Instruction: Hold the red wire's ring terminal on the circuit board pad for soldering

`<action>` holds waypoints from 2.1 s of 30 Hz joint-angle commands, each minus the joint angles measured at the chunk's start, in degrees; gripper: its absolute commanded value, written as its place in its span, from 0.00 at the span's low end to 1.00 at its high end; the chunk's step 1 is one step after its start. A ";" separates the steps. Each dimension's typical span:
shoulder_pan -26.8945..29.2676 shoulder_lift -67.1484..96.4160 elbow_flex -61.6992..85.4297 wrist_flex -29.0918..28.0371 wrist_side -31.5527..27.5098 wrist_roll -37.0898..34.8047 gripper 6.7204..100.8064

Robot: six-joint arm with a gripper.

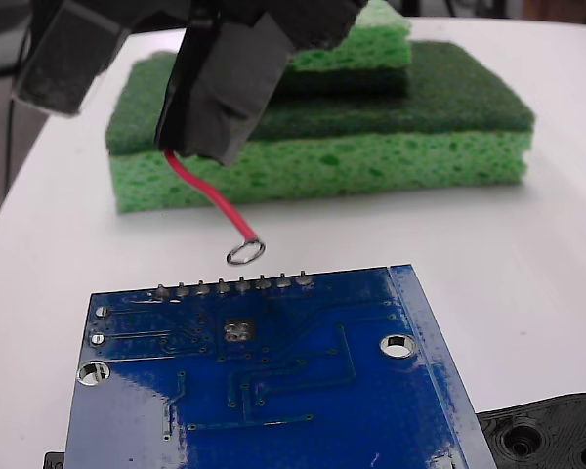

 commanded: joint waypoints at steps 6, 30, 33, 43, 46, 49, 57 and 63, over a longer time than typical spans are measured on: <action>-0.53 -0.62 -1.05 2.11 2.99 4.04 0.99; -3.52 -6.24 -8.96 8.70 5.71 9.32 0.99; -3.16 -6.86 -9.32 8.88 5.19 8.96 0.99; -2.37 -8.79 -11.34 9.93 4.57 8.44 0.99; -2.64 -9.14 -11.51 10.55 4.57 8.88 0.99; -2.72 -9.14 -11.60 10.99 4.66 9.14 0.99; -2.99 -10.20 -13.01 12.39 4.83 9.23 0.99; -3.34 -11.78 -15.03 14.06 5.19 9.58 0.99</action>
